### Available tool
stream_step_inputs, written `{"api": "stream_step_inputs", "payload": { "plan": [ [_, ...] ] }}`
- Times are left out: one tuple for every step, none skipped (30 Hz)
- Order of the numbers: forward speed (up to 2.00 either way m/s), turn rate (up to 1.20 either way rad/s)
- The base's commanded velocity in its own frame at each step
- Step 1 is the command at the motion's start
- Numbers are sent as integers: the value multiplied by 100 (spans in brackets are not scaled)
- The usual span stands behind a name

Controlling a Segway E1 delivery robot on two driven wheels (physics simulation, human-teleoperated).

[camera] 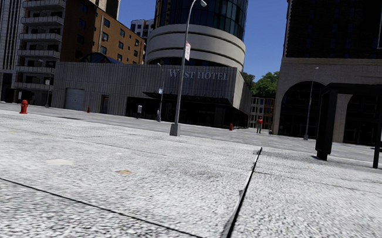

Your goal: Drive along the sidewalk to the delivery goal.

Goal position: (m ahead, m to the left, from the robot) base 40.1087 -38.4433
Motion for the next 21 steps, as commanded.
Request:
{"api": "stream_step_inputs", "payload": {
  "plan": [
    [0,0],
    [0,0],
    [0,0],
    [0,0],
    [0,0],
    [0,0],
    [0,0],
    [0,0],
    [0,0],
    [0,0],
    [0,0],
    [0,0],
    [0,0],
    [0,0],
    [0,0],
    [0,0],
    [0,0],
    [0,0],
    [0,0],
    [0,0],
    [0,0]
  ]
}}
